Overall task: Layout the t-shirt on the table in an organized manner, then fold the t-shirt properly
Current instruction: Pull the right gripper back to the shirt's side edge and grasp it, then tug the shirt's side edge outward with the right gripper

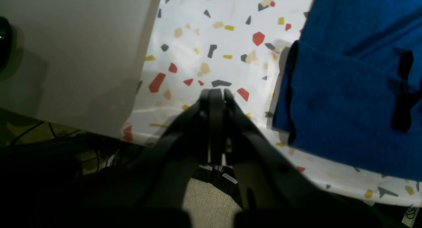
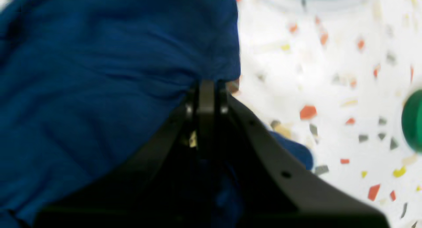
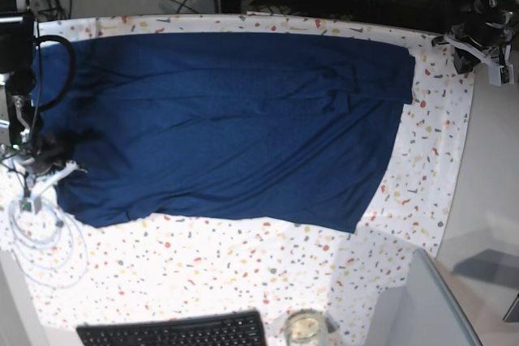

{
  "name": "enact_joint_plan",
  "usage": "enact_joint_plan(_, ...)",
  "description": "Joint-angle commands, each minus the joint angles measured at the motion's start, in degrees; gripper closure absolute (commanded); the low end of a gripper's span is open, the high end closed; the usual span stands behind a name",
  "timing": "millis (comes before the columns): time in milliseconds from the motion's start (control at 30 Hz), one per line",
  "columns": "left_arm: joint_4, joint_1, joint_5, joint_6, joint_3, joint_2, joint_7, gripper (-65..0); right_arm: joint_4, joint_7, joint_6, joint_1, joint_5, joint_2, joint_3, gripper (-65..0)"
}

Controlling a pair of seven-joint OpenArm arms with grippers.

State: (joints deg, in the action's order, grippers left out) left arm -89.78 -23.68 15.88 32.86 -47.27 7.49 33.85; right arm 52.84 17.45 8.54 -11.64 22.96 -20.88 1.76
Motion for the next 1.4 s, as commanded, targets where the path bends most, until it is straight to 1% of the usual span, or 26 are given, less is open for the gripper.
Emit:
enact_joint_plan(0,-0.9,-0.2,0.6,0.0,-0.4,0.7,-1.1,0.0,2.5,-0.3,0.0,-0.4,0.4,-1.0,0.3,-0.2)
enact_joint_plan(167,-0.9,-0.2,0.6,0.0,-0.4,0.7,-1.1,0.0,10.7,4.6,0.0,3.0,0.4,-0.9,0.4,-0.2)
enact_joint_plan(233,-0.9,-0.2,0.6,0.0,-0.4,0.7,-1.1,0.0,14.2,6.6,0.0,5.0,0.4,-0.6,2.3,-0.2)
enact_joint_plan(333,-0.8,-0.2,0.6,0.0,-0.4,0.7,-1.1,0.0,19.8,9.7,0.0,7.9,0.4,1.1,5.8,-0.2)
enact_joint_plan(467,-0.3,0.1,0.6,0.0,-0.4,0.7,-1.1,0.0,26.3,15.5,0.0,11.4,0.4,1.8,8.7,-0.2)
enact_joint_plan(567,1.6,0.3,0.6,0.0,-0.4,0.8,-1.2,0.0,29.7,18.9,0.0,13.7,0.4,2.9,9.3,-0.2)
enact_joint_plan(667,2.0,0.4,0.6,0.0,-0.4,0.8,-1.3,0.0,32.1,22.4,0.0,15.6,0.4,4.5,11.3,-0.2)
enact_joint_plan(767,2.0,0.4,0.6,0.0,-0.4,0.8,-1.3,0.0,32.2,26.0,0.0,15.9,0.0,6.6,14.4,-0.2)
enact_joint_plan(833,1.9,0.4,0.6,0.0,-0.4,0.8,-1.3,0.0,32.1,29.2,0.0,15.6,0.0,7.0,15.2,-1.4)
enact_joint_plan(867,1.8,0.4,0.6,0.0,-0.4,0.8,-1.3,0.0,32.6,30.7,0.0,15.6,0.0,7.0,15.1,-3.9)
enact_joint_plan(900,1.7,0.4,0.6,0.0,-0.4,0.8,-1.3,0.0,33.0,32.3,0.0,15.5,0.2,7.0,15.3,-7.8)
enact_joint_plan(967,1.6,0.4,0.6,0.0,-0.4,0.8,-1.3,0.0,36.0,34.3,0.0,14.8,0.3,7.0,15.4,-19.7)
enact_joint_plan(1033,1.6,0.4,0.6,0.0,-0.4,0.8,-1.3,0.0,39.4,34.9,0.0,14.5,0.3,7.0,15.4,-31.7)
enact_joint_plan(1100,1.6,0.4,0.6,0.0,-0.4,0.8,-1.4,0.0,40.5,34.6,0.0,12.3,0.2,7.1,15.3,-40.1)
enact_joint_plan(1133,1.6,0.4,0.6,0.0,-0.4,0.8,-1.4,0.0,39.6,34.5,0.0,10.2,0.0,7.1,15.1,-42.6)
enact_joint_plan(1200,1.6,0.4,0.6,0.0,-0.4,0.6,-1.4,0.0,34.9,33.4,0.0,5.4,-0.1,7.1,15.0,-43.4)
enact_joint_plan(1233,1.6,0.4,0.6,0.0,-0.4,0.6,-1.4,0.0,30.3,31.9,0.0,2.6,-0.1,7.1,14.9,-43.4)
enact_joint_plan(1367,1.5,0.3,0.6,0.0,-0.4,0.6,-1.4,0.0,10.6,21.9,0.0,-7.6,-0.1,6.7,13.8,-43.8)
